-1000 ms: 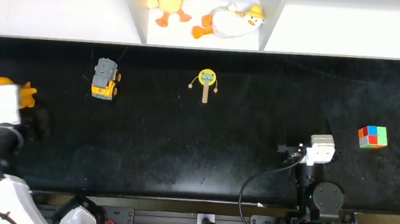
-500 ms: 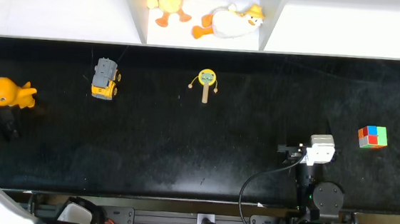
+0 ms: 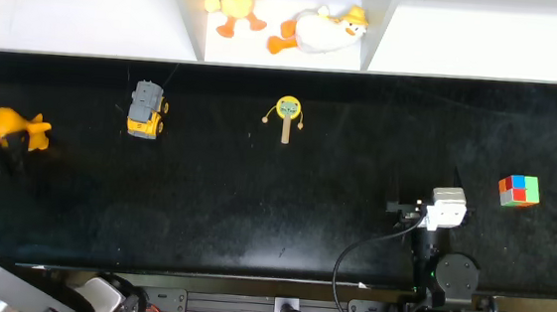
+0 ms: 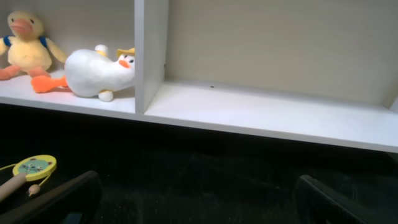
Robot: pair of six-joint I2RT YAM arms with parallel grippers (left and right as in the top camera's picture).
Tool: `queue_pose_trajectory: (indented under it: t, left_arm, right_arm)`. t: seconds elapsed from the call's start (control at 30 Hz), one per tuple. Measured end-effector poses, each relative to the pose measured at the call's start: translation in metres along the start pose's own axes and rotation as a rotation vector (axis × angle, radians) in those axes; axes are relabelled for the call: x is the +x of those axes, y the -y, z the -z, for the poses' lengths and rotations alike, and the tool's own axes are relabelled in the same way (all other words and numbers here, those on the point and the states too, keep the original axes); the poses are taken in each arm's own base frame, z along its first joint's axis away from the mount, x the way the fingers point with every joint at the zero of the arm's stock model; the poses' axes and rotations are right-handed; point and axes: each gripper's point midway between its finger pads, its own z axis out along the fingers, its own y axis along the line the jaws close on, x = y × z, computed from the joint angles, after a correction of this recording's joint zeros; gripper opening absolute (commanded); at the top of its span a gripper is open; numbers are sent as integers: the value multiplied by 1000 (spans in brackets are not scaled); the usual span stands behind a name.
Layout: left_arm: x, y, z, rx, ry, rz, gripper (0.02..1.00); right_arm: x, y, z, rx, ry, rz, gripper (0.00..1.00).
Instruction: Store Toys
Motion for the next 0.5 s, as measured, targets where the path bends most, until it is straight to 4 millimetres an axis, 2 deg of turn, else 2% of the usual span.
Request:
queue_pose_trajectory:
  t: [0.2,0.27,0.3,0.37,0.5]
  left_arm:
    - [-2,-1,-25,-31,-24,-21,895]
    - [0,-3,-28,-42,-35,-4,766]
    - [2,-5,-29,-47,-41,3,641]
    - [4,-6,-30,-54,-49,13,476]
    - [4,-7,-30,-61,-54,22,301]
  right_arm:
    - [0,0,0,0,0,0,996]
    - [0,0,0,0,0,0,993]
    - [0,0,0,0,1,0,996]
    - [0,0,0,0,1,0,996]
    - [0,0,0,0,0,0,996]
